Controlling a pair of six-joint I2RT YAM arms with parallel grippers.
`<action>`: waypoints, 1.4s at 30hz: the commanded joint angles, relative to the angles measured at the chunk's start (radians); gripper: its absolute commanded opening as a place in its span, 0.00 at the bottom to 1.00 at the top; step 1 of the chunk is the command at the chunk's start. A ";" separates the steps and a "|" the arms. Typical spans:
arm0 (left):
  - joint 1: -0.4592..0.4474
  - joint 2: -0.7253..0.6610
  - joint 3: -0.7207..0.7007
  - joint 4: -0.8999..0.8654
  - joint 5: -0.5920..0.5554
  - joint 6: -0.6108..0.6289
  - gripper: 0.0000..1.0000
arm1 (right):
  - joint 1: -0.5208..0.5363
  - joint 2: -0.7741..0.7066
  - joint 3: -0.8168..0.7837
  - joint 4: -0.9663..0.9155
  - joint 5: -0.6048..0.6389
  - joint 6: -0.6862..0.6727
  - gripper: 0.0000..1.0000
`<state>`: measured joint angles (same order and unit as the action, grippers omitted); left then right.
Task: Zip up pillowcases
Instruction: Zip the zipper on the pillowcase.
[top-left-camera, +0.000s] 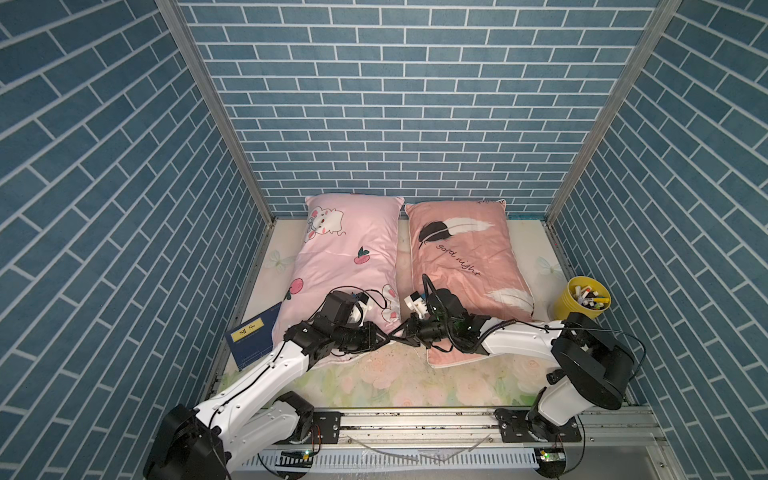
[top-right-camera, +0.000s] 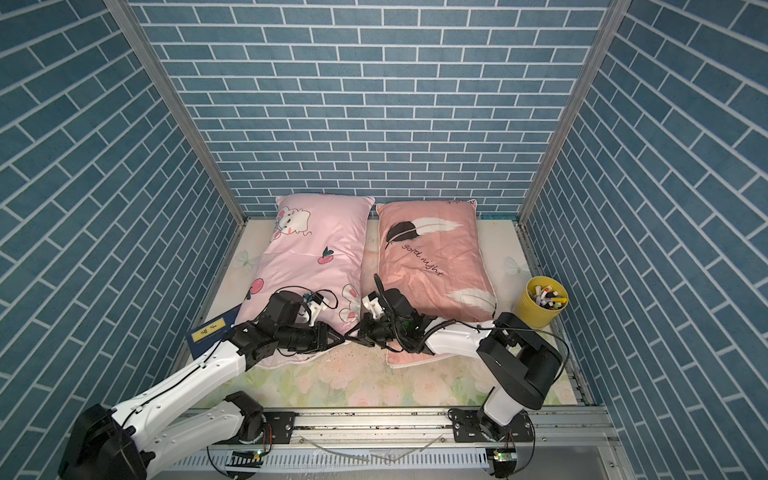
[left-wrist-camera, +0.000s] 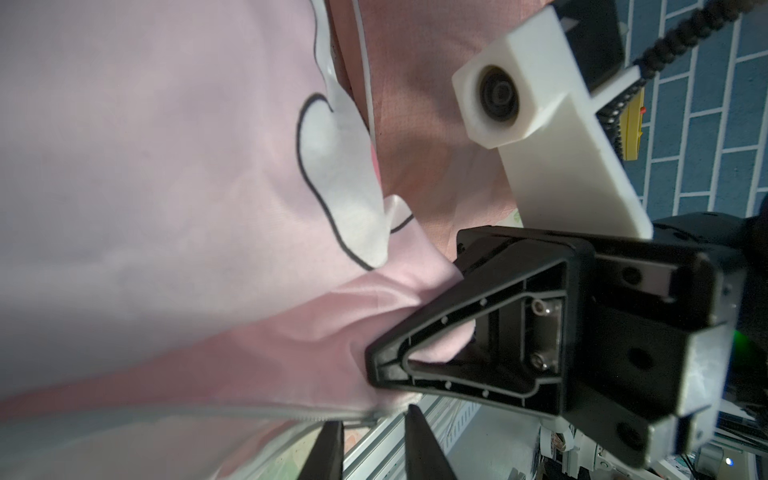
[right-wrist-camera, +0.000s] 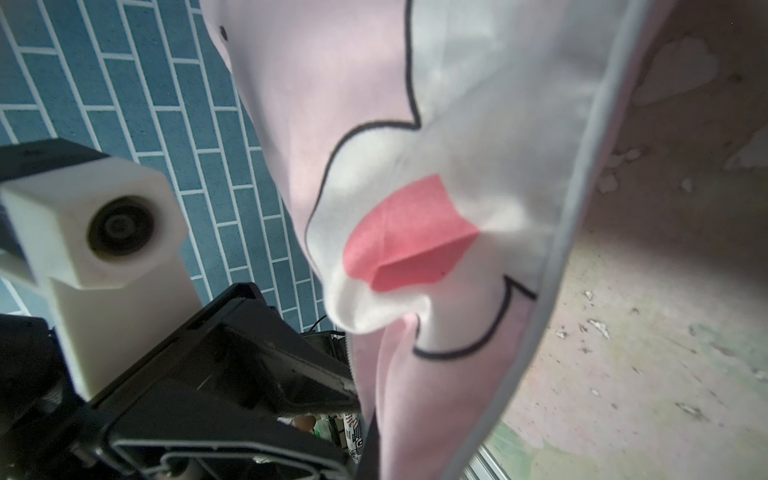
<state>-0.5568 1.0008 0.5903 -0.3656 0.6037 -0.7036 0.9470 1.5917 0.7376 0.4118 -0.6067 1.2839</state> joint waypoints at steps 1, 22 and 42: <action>-0.005 -0.002 -0.008 0.011 0.018 0.010 0.25 | 0.002 -0.006 -0.011 0.034 -0.004 0.037 0.00; -0.006 -0.002 0.012 -0.007 0.029 0.020 0.17 | -0.001 0.014 -0.025 0.052 0.008 0.049 0.00; -0.006 0.020 0.000 0.036 0.033 0.003 0.19 | -0.001 0.008 -0.035 0.062 0.016 0.057 0.00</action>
<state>-0.5571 1.0122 0.5903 -0.3569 0.6231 -0.7036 0.9463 1.5955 0.7181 0.4488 -0.6003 1.3052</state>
